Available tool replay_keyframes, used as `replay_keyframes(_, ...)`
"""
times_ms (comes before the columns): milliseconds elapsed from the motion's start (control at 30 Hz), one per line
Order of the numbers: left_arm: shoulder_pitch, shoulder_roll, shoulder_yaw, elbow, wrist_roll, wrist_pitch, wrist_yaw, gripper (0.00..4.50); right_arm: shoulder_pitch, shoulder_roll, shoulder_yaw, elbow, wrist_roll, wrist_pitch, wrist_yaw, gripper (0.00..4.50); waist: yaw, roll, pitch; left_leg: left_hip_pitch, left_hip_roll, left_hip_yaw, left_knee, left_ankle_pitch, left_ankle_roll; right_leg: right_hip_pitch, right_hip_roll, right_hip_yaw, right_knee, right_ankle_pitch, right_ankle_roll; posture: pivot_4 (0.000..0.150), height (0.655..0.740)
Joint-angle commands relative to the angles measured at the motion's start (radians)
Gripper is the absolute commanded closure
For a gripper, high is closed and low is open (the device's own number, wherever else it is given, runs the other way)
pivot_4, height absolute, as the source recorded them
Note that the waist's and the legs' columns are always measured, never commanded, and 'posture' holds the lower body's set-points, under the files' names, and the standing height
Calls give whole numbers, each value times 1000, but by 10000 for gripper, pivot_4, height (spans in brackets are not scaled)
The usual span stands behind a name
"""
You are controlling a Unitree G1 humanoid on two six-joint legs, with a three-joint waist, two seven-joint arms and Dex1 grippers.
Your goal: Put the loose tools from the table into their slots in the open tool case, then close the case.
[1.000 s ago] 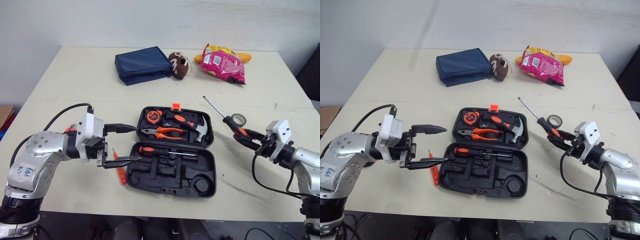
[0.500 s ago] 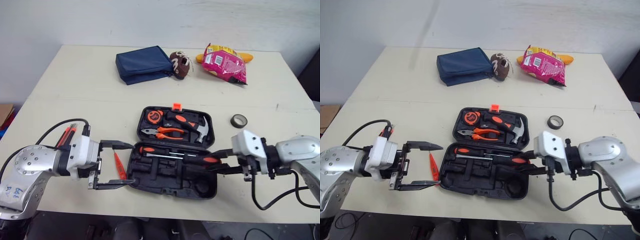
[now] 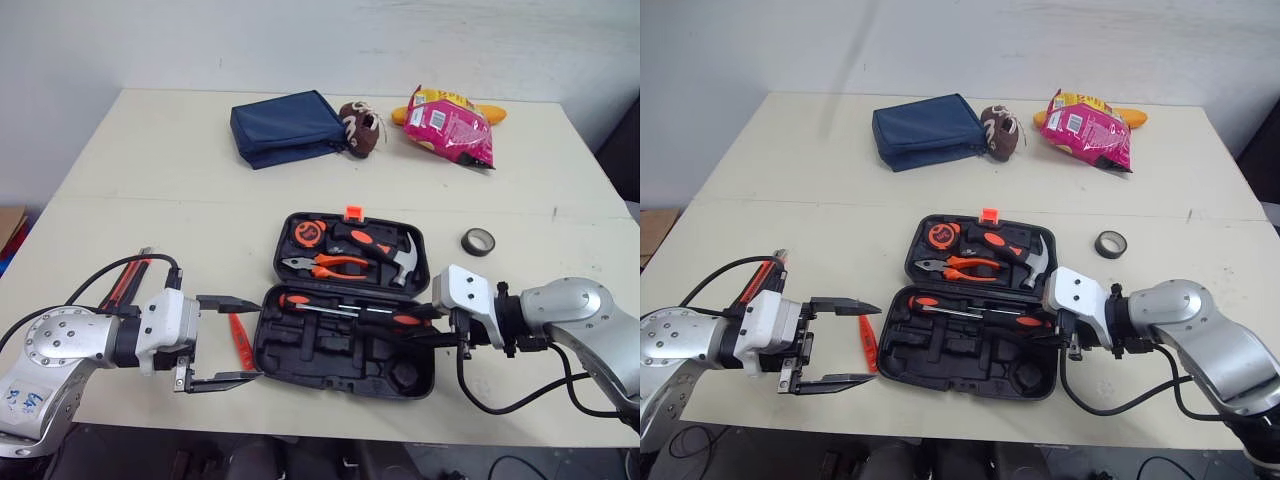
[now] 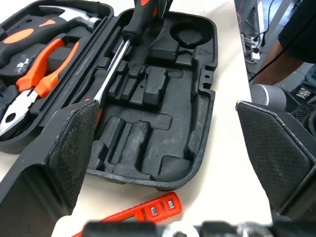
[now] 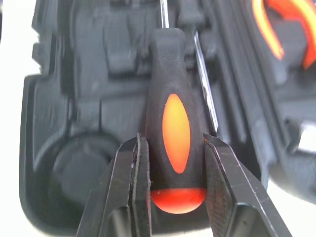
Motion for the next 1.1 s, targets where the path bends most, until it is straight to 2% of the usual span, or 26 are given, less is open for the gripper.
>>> replay_keyframes(33,-16,5,-7,-10,-2,1,4,0,-4,9,31,-1,-33,-22,1,35247,-1,0,0,0,0,0,0,0,0,0,0,0,0,0,0,1500,7400)
replay_keyframes(467,0,6,7,21,-3,4,1,0,-20,76,55,39,-56,5,-52,35247,-3,-1,-1,0,0,0,0,0,0,0,0,0,0,0,0,1500,7400)
replay_keyframes(633,-5,10,6,27,2,-1,-2,0,-25,39,61,65,-68,-3,-3,35247,0,-1,-1,0,0,0,0,0,0,0,0,0,0,0,0,1500,7400)
replay_keyframes(1067,-20,-2,-13,30,2,-1,3,0,-7,36,63,57,-73,15,-10,35247,2,-2,-1,0,0,0,0,0,0,0,0,0,0,0,0,1500,7400)
replay_keyframes(1100,-20,-2,-12,30,1,-1,3,0,-4,28,62,54,-69,14,1,30247,2,-2,-1,0,0,0,0,0,0,0,0,0,0,0,0,1500,7400)
